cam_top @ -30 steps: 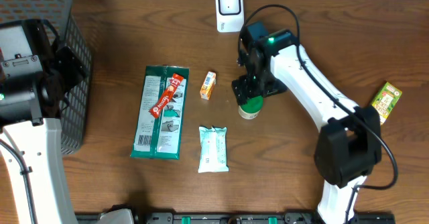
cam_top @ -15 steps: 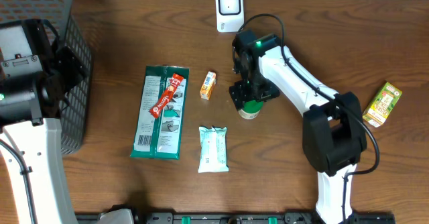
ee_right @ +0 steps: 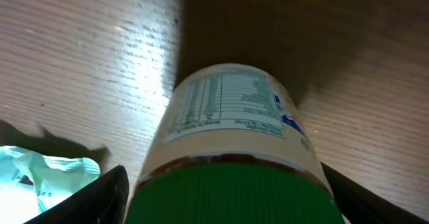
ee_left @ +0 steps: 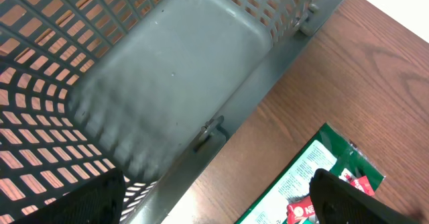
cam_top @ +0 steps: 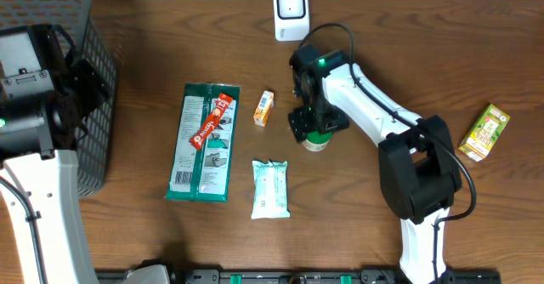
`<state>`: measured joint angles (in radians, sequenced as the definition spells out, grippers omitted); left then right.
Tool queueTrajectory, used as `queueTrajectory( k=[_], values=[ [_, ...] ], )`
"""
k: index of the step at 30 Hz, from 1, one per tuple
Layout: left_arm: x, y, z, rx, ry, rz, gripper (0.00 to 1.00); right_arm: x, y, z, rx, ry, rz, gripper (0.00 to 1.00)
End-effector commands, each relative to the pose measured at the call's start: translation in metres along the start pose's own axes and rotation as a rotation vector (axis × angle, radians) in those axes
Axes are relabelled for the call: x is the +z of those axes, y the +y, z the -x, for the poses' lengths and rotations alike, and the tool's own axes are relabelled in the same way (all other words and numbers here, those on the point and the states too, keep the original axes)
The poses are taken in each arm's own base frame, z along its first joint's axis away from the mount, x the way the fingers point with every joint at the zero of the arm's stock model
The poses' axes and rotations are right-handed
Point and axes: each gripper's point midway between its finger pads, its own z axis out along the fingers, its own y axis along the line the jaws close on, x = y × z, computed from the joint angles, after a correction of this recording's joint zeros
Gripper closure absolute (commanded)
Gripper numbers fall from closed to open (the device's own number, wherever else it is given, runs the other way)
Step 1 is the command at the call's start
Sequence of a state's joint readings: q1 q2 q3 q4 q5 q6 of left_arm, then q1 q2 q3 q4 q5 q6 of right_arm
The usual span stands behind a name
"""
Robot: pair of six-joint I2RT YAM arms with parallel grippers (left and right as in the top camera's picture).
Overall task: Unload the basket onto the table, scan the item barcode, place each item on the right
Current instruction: 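Close the right gripper on the jar lid and grip it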
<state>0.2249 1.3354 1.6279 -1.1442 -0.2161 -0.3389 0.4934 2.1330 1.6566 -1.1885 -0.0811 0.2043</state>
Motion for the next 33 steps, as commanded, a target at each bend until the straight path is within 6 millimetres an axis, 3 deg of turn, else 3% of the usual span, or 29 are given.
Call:
queueTrajectory(
  k=[1,33],
  values=[
    [-0.0001,0.0026,0.0027,0.005,-0.007,0.013,0.12,0.0064,0.0014,-0.004,0.012,0.015,-0.01,0.22],
    [-0.0001,0.0026,0.0027,0.005,-0.007,0.013,0.12,0.0089,-0.0018,0.0014,0.113,-0.018,-0.048,0.28]
  ],
)
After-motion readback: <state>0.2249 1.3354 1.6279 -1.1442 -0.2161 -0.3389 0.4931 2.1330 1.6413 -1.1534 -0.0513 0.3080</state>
